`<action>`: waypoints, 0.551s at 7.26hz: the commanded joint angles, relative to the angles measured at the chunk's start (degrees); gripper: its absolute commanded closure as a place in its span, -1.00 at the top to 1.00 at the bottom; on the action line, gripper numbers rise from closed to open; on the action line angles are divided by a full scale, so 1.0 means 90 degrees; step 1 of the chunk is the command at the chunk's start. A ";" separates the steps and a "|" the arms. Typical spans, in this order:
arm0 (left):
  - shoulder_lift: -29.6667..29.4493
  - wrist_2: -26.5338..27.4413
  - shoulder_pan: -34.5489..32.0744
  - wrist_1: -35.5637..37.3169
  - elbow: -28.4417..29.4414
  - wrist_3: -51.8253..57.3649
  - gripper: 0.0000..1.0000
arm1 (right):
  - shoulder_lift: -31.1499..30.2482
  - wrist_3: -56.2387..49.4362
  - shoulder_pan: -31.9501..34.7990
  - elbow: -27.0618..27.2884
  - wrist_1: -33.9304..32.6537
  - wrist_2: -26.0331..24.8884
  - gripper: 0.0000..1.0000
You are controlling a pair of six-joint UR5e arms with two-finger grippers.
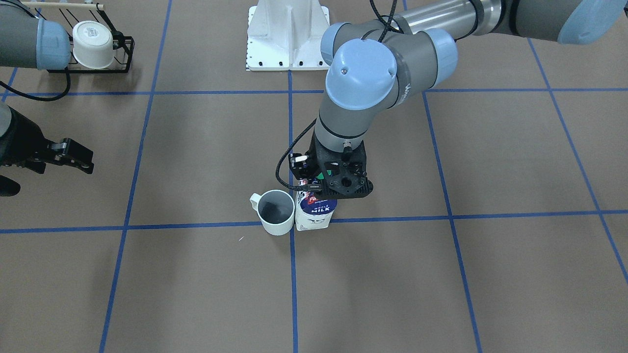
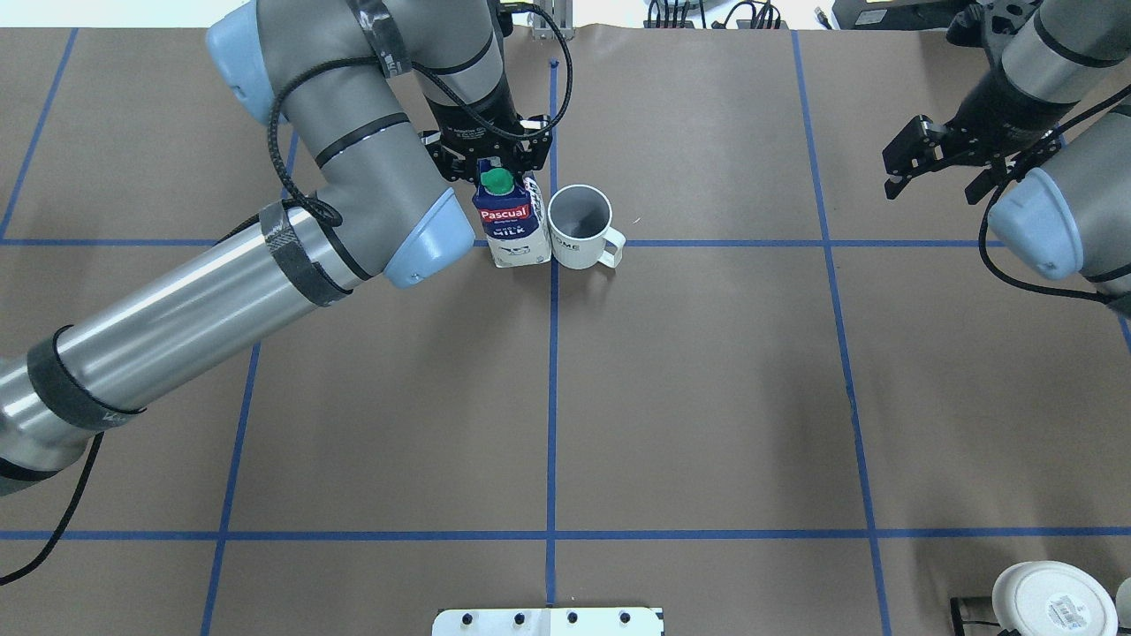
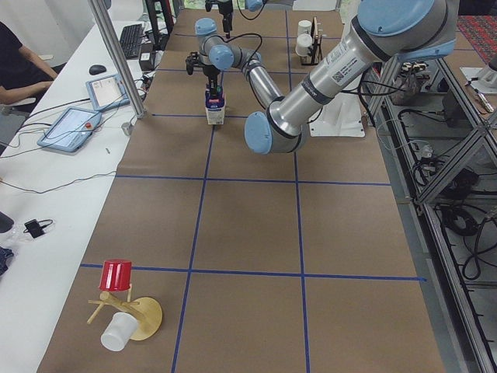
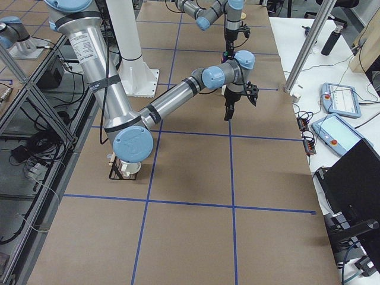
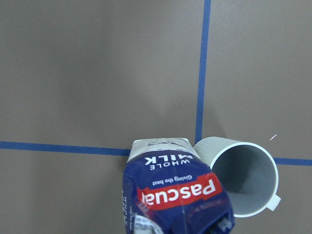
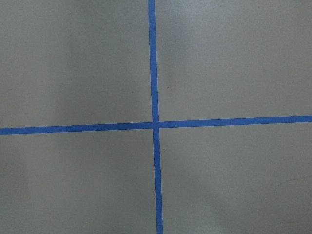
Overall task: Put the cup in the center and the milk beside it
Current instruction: 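Carry the milk carton with the left gripper beside the mug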
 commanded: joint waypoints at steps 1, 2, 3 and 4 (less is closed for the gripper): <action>-0.0021 0.0010 0.0056 -0.0016 0.0055 0.0072 0.02 | 0.0001 0.0000 -0.0010 -0.0019 0.0001 -0.0002 1.00; -0.0011 0.0010 0.0056 -0.0006 0.0045 0.0072 0.82 | 0.0011 0.0000 -0.0010 -0.0019 0.0001 -0.0002 1.00; -0.0002 0.0097 0.0056 0.0004 -0.0003 0.0063 0.97 | 0.0011 0.0000 -0.0010 -0.0009 0.0001 -0.0002 1.00; 0.0018 0.0223 0.0056 0.0004 -0.0062 0.0111 0.97 | 0.0011 -0.0010 -0.0010 -0.0019 0.0010 0.0007 1.00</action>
